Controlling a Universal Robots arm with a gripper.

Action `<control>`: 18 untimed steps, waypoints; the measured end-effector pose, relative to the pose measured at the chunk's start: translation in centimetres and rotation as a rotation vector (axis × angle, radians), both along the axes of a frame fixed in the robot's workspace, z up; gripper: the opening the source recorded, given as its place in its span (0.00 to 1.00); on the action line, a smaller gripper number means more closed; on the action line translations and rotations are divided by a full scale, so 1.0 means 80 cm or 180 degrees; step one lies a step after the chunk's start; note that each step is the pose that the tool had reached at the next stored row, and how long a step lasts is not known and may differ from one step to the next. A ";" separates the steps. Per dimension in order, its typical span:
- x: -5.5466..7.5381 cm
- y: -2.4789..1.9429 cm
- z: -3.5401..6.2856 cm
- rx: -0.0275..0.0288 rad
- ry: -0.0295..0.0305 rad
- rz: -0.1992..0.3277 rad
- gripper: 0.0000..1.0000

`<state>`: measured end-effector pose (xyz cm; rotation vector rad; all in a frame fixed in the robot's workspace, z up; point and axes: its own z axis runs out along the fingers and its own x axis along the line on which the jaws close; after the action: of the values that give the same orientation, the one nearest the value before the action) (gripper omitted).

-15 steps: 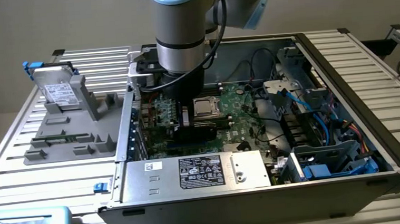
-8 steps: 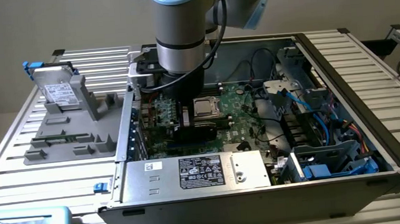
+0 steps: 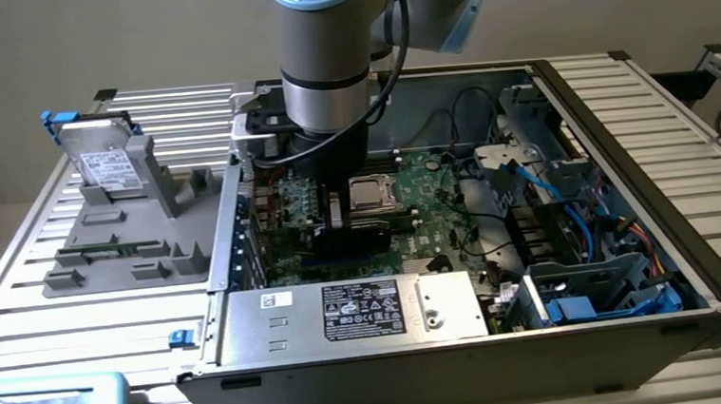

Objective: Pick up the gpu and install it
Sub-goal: 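Insert the gpu into the slot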

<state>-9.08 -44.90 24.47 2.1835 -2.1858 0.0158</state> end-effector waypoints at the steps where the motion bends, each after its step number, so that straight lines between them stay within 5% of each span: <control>1: 0.000 -0.0005 0.000 0.0002 0.0001 0.0001 0.28; 18: 0.002 -0.0013 -0.001 0.0001 0.0003 0.0002 0.28</control>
<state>-8.91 -45.00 24.40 2.1838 -2.1850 0.0144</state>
